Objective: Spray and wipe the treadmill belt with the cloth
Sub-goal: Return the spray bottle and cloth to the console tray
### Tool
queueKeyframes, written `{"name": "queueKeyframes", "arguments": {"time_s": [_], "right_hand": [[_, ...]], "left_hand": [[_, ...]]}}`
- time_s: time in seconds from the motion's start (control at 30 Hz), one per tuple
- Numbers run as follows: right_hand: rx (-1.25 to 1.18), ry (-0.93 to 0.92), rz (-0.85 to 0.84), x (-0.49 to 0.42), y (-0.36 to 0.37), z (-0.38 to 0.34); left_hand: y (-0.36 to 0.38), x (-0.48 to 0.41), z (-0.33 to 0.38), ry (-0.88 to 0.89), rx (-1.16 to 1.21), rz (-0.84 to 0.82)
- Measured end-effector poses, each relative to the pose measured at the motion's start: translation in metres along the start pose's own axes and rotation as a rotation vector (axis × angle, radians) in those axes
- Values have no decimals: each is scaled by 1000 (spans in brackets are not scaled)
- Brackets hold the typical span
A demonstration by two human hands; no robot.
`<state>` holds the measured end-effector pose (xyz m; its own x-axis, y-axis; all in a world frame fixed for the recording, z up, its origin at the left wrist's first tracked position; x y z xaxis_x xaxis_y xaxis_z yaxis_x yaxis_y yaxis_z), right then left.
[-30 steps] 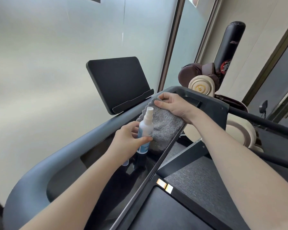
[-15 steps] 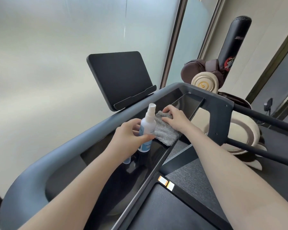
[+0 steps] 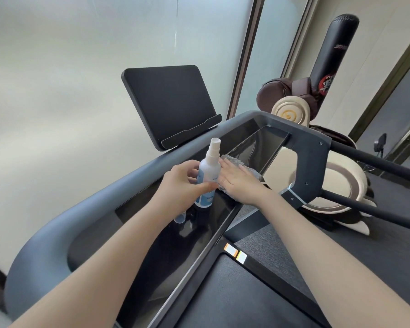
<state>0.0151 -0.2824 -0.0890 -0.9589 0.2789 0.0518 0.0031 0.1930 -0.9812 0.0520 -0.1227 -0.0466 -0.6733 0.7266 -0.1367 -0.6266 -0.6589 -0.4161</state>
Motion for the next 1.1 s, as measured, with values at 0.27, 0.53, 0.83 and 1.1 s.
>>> {"name": "queueKeyframes", "arguments": {"time_s": [0.27, 0.53, 0.83, 1.1], "right_hand": [[-262, 35, 291, 29, -33, -5], [-263, -262, 646, 142, -59, -90], [-279, 10, 420, 106, -12, -120], [-413, 74, 497, 99, -4, -118]], "left_hand": [[-2, 3, 1, -10, 16, -5], [-1, 0, 0, -8, 37, -7], [-1, -2, -3, -17, 65, -15], [-3, -3, -3, -9, 75, -11]]}}
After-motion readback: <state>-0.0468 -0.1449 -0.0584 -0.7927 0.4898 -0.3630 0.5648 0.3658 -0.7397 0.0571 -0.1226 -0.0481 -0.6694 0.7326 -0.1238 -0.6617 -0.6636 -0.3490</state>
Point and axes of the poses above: each hand's wrist, its own x-axis away from the middle knuckle, its own y-axis out of the palm, z = x × y, the point moved 8 cm from there along -x, towards the middle knuckle, and after that the axes turned 4 degrees about -x, right-handed, at the moved point
